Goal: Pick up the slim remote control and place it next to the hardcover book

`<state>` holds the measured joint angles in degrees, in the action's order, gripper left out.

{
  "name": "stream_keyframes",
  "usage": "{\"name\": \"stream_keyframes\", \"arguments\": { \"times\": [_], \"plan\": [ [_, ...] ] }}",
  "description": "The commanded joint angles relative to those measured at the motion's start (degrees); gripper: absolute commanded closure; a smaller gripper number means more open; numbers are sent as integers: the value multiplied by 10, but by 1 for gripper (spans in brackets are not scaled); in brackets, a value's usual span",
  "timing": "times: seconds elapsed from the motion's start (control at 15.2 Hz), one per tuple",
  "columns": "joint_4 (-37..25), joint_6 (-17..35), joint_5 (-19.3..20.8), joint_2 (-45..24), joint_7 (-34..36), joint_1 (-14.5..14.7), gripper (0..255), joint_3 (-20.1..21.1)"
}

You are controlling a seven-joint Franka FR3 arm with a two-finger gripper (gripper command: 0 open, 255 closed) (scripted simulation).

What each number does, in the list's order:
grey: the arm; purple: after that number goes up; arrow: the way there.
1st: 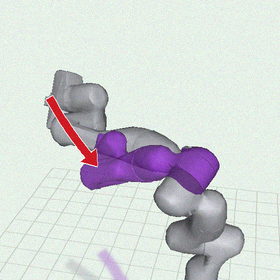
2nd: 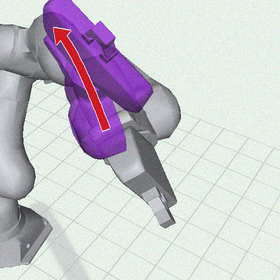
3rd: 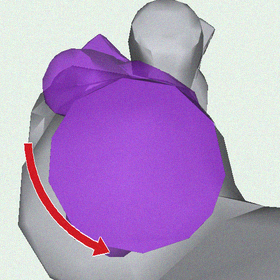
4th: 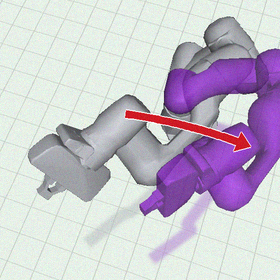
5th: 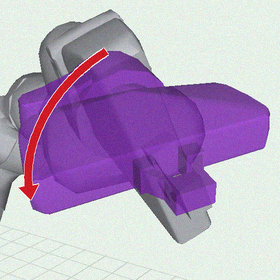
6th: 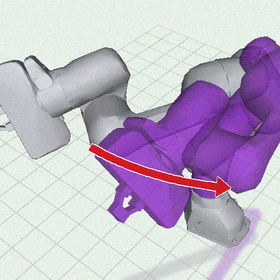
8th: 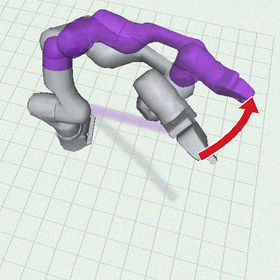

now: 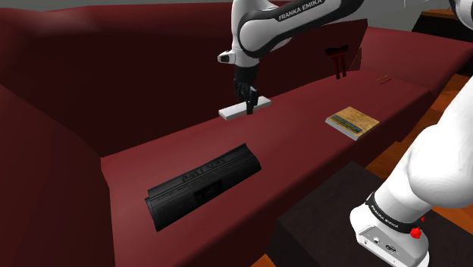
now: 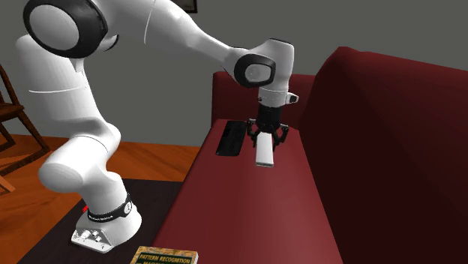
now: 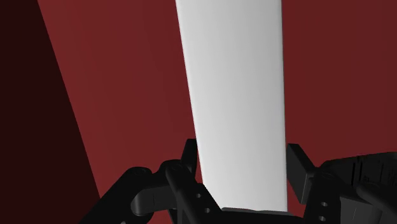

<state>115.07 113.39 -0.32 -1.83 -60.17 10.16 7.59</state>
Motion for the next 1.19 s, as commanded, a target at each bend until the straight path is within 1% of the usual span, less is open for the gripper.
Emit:
{"name": "stream_keyframes", "arguments": {
  "times": [0.0,0.53,0.79,1.12],
  "plan": [
    [24,7,-1,17,-27,-13,255,-12],
    [81,15,6,66,-134,-66,255,-69],
    [94,17,13,78,-188,-93,255,-100],
    [95,18,22,80,-256,-126,255,-140]
  ]
}}
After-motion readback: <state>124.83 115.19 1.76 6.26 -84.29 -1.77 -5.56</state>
